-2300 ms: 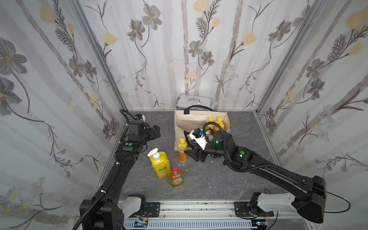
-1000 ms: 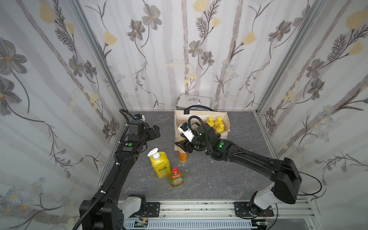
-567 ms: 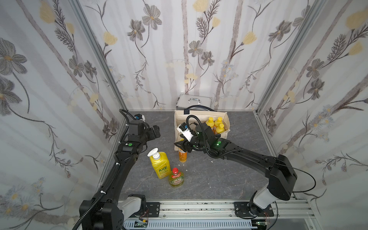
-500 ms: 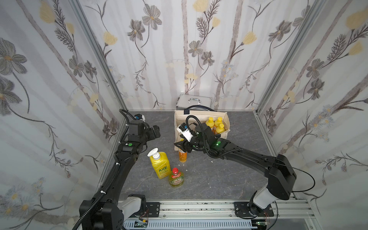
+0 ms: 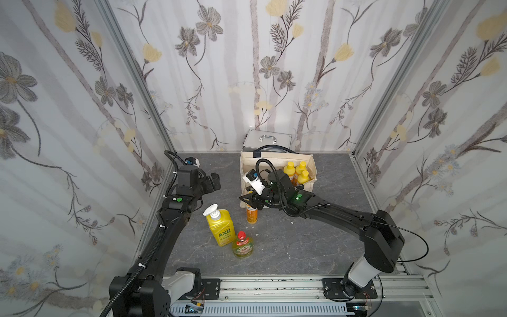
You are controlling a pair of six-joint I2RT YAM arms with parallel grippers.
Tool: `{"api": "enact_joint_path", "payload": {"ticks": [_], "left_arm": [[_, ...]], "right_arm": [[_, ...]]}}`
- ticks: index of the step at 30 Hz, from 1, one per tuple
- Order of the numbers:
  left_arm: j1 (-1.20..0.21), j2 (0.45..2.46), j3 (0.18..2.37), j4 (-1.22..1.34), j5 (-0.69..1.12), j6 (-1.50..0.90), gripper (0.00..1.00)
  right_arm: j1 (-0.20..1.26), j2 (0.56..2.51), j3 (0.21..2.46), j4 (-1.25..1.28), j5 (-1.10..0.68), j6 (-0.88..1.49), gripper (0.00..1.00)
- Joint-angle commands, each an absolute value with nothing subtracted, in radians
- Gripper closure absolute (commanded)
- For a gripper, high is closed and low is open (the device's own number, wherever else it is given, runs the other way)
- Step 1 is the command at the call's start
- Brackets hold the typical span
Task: Pack dish soap into the shopping bag
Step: Pick up the bottle of dish soap at the center of the board.
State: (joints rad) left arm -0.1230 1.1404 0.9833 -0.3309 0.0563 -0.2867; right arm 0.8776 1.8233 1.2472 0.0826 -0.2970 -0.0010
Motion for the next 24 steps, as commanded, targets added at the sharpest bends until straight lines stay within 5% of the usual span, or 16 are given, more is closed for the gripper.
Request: {"api": "enact_joint_path", "payload": {"ticks": [1, 10, 24], "left_arm": [[-0.122, 1.143, 0.983, -0.327, 0.048, -0.279, 0.00], [-0.123, 1.139, 0.984, -0.325, 0.048, -0.279, 0.00], [-0.123, 1.135, 0.985, -0.325, 0.048, -0.281, 0.00]], "right_arm": [[0.879, 1.833, 1.247, 0.132, -0.314, 0.004, 0.53], [0.881, 1.837, 1.249, 0.104, -0.300, 0.002, 0.64], [0.886, 1.826, 1.276, 0.067, -0.233, -0.017, 0.98]]}}
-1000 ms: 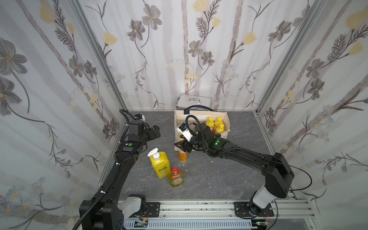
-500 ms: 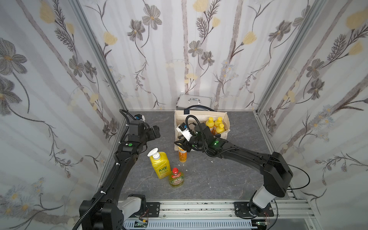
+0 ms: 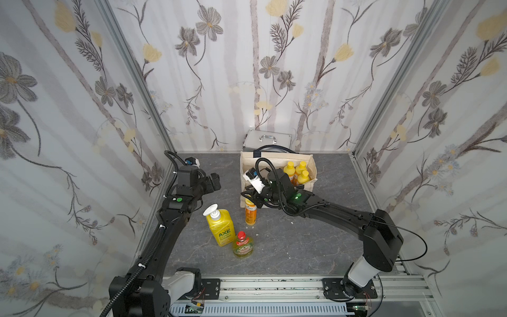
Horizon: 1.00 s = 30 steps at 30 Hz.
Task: Pack dish soap into the shopping bag
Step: Pick up the bottle of dish soap at the center of the board.
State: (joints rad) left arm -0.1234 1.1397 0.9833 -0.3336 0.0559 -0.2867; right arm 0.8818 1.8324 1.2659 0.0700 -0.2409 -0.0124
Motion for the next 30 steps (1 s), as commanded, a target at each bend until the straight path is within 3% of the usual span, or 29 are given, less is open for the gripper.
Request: {"api": "enact_joint_path", "payload": {"ticks": [1, 30], "left_arm": [[-0.123, 1.135, 0.985, -0.325, 0.049, -0.280, 0.00], [-0.124, 1.123, 0.986, -0.333, 0.048, -0.282, 0.00]], "right_arm": [[0.888, 1.823, 1.276, 0.065, -0.229, -0.019, 1.00], [0.906, 1.737, 1.626, -0.306, -0.169, -0.135, 1.00]]}}
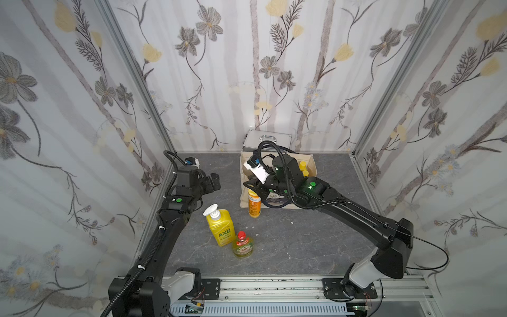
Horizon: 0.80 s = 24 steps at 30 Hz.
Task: Pack dish soap into the shopping bag
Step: Pick up the bottle of dish soap at the center of the board, then place the bottle of dish soap in the shopping bag.
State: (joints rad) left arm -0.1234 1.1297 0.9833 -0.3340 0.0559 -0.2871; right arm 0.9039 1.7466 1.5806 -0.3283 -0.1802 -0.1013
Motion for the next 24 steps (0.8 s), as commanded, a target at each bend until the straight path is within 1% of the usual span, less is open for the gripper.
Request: {"api": "enact_joint_path", "payload": {"ticks": [1, 5, 12, 24], "left_arm": [[-0.124, 1.123, 0.986, -0.333, 0.048, -0.282, 0.00], [-0.126, 1.120, 0.986, -0.333, 0.049, -0.282, 0.00], [-0.129, 1.124, 0.989, -0.336, 0.052, -0.282, 0.00], [-0.130, 1.137, 0.991, -0.337, 0.051, -0.281, 0.00]], "right_arm": [[0.905, 1.737, 1.649, -0.321, -0.164, -0.139, 1.00], [0.905, 1.737, 1.751, -0.370, -0.166, -0.147, 1.00], [0.901, 1.777, 1.921, -0.439, -0.114, -0.167, 1.00], [0.859, 1.856, 2.131, -0.443, -0.113, -0.143, 1.00]]}}
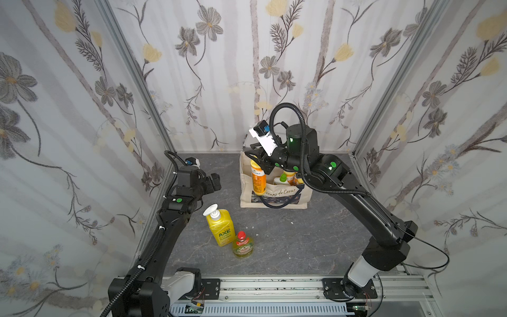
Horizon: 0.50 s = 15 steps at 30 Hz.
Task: Pack dish soap into the shopping bag
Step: Place the bottle of dish soap in the shopping bag.
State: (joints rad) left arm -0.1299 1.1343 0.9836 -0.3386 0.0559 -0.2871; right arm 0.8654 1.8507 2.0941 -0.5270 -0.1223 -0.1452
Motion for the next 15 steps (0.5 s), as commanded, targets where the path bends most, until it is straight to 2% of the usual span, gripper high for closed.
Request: {"api": "enact_joint_path", "payload": {"ticks": [1, 15], "left_arm": [[-0.130, 1.134, 0.990, -0.338, 0.050, -0.281, 0.00], [-0.130, 1.134, 0.992, -0.340, 0.051, -0.280, 0.00]], "right_arm": [[0.857, 1.856, 2.139, -0.439, -0.114, -0.140, 1.00], [0.815, 1.839, 2.169, -0.370, -0.120, -0.127, 1.00]]}}
